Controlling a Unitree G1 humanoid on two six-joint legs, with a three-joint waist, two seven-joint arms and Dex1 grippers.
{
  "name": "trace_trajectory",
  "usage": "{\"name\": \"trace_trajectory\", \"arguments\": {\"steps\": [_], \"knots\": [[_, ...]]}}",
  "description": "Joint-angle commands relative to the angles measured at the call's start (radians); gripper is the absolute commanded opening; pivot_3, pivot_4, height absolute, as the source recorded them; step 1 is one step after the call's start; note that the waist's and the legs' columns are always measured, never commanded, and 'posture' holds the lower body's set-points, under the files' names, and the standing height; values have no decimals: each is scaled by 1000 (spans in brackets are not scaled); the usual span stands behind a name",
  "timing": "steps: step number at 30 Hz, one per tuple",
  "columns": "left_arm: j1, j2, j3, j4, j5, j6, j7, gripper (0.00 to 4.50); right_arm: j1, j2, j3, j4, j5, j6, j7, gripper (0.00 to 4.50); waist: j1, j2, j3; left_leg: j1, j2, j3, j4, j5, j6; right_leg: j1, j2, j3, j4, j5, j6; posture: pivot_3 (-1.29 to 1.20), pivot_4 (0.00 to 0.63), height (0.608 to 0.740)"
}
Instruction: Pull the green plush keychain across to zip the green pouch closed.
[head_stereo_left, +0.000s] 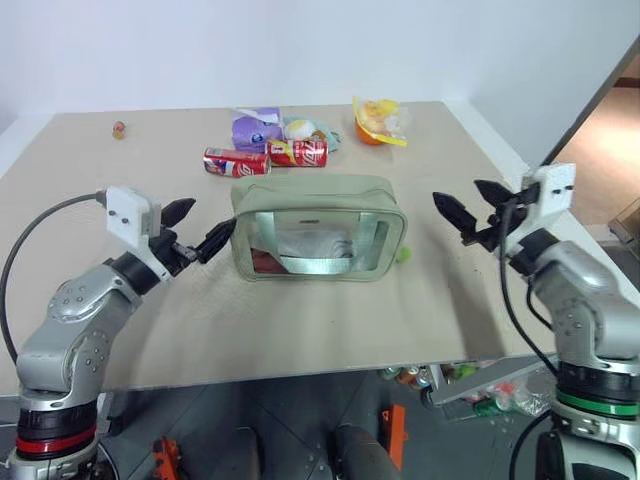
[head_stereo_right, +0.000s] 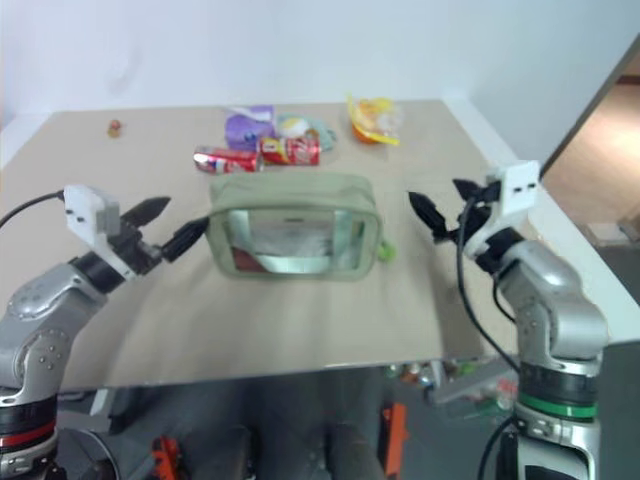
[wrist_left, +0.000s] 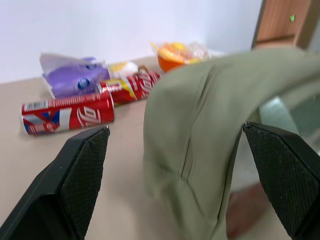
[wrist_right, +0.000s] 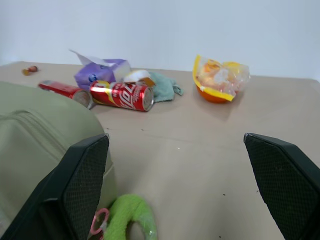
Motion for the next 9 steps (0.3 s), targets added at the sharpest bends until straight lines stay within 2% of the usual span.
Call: {"name": "trace_trajectory", "arguments": {"steps": [1,4,6,9], "knots": [[68,46,63,-50,14,-19,-14,4452,41,-77,-57,-130,87,70,51,4467,0,0,0,0,0,0,0,0,0,0,0,0,0,0,0,0,150,740],[174,70,73,-79,59,-43,-16,4452,163,-144,-58,-274,177,143,128,4467,2,0,0,0,1,0,-1,-1,0,0,0,-1,0,-2,-1,0,150,740],[237,63,66,-99,80,-67,-23,4452,265,-150,-36,-369,211,162,151,4467,2,0,0,0,1,0,-1,-2,0,0,0,-1,0,-3,-2,0,150,740],[288,57,43,-105,126,-113,-19,4452,381,-138,18,-441,164,98,168,4467,2,-1,0,0,1,0,0,-3,-1,0,-1,-1,0,-5,-2,0,150,740]]}}
